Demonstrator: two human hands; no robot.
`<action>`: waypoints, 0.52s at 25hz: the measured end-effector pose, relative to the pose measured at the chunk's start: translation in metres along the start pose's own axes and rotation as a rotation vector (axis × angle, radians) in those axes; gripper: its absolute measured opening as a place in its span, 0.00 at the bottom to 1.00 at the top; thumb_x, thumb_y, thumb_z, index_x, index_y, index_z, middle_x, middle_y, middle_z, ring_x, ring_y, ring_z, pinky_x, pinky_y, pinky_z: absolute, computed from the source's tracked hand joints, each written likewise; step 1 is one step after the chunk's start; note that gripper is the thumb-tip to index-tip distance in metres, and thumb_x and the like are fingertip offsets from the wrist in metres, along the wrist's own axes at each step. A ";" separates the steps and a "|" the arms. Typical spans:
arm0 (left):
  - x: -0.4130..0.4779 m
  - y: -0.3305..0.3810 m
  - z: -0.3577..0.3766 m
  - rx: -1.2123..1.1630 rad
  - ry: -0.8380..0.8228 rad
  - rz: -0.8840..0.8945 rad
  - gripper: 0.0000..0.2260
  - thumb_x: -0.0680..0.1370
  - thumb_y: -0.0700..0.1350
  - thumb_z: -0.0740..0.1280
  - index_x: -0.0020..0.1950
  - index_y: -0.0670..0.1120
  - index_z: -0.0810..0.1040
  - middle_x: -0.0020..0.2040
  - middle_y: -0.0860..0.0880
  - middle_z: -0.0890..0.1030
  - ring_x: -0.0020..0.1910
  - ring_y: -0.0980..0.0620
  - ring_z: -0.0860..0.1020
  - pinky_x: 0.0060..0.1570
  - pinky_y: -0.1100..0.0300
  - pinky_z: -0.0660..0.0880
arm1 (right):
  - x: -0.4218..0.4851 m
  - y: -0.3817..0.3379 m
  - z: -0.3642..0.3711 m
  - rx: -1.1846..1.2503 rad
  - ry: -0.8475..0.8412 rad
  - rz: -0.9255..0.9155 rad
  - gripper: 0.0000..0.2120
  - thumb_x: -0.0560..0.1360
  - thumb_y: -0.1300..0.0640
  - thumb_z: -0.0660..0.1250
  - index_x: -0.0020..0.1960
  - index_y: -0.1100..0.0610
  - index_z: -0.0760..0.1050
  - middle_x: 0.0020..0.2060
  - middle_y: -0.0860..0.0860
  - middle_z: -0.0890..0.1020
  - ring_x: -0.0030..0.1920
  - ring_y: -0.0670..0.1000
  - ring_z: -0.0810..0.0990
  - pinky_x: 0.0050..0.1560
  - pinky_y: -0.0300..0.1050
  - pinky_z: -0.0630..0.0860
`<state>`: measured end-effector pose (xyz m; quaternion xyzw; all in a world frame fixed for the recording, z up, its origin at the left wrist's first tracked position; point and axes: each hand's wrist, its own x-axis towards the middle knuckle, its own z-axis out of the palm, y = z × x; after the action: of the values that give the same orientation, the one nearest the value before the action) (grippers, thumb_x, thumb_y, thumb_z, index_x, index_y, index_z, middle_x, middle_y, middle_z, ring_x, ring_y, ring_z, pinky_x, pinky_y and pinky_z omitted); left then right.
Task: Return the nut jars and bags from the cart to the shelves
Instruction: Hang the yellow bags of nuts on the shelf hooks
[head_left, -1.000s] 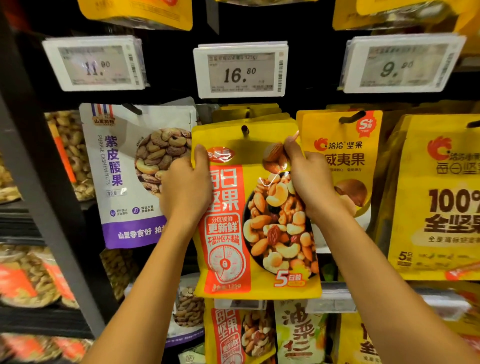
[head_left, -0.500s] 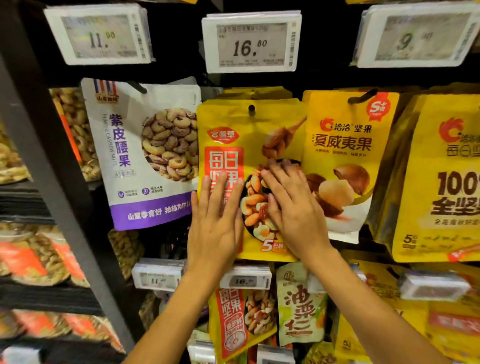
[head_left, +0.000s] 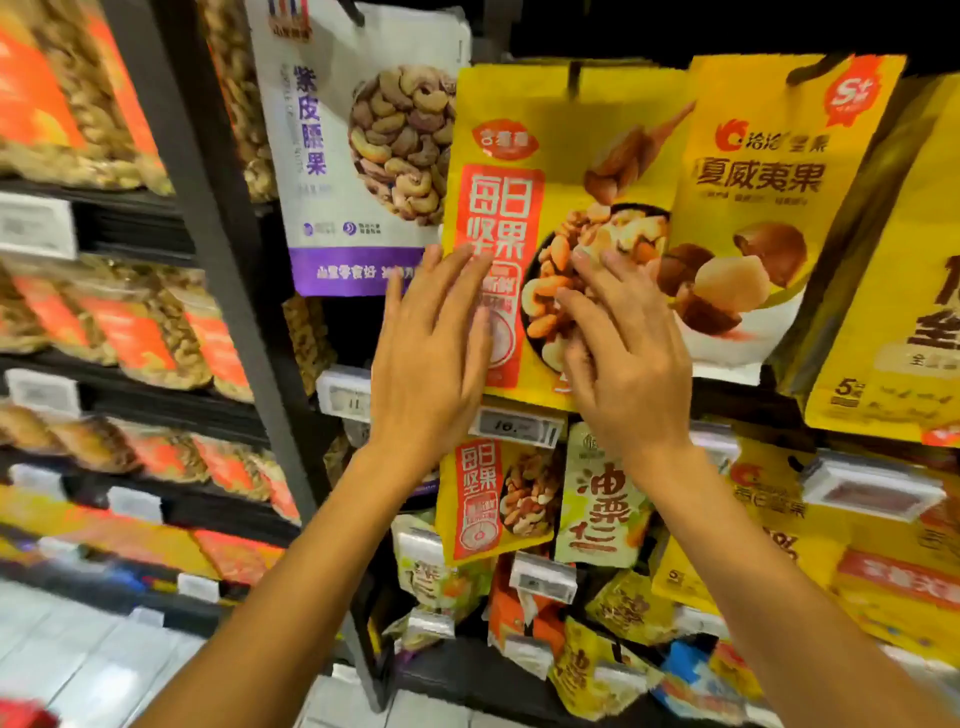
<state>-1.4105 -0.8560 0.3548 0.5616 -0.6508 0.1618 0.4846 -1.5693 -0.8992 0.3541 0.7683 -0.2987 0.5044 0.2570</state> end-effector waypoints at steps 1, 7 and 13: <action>-0.019 -0.002 -0.019 -0.121 0.046 -0.101 0.16 0.80 0.48 0.55 0.64 0.45 0.74 0.59 0.46 0.79 0.61 0.51 0.74 0.64 0.58 0.65 | -0.015 -0.022 -0.006 0.139 -0.038 0.023 0.13 0.75 0.64 0.60 0.55 0.65 0.79 0.56 0.60 0.81 0.60 0.56 0.76 0.61 0.48 0.70; -0.212 -0.008 -0.162 -0.312 0.263 -1.036 0.11 0.81 0.40 0.60 0.43 0.51 0.78 0.33 0.54 0.80 0.35 0.58 0.79 0.42 0.59 0.77 | -0.083 -0.212 -0.015 1.179 -0.842 0.312 0.12 0.77 0.51 0.58 0.52 0.51 0.79 0.44 0.46 0.84 0.44 0.47 0.83 0.46 0.52 0.80; -0.366 0.002 -0.326 -0.071 0.654 -1.491 0.10 0.80 0.37 0.59 0.42 0.44 0.77 0.30 0.50 0.80 0.23 0.62 0.74 0.36 0.60 0.73 | -0.109 -0.423 -0.036 1.528 -1.263 -0.011 0.10 0.74 0.49 0.58 0.46 0.47 0.78 0.37 0.42 0.82 0.40 0.45 0.82 0.45 0.52 0.78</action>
<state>-1.3028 -0.3991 0.2135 0.7559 0.0638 -0.0686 0.6480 -1.3218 -0.5612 0.2261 0.8567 0.0281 0.0581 -0.5118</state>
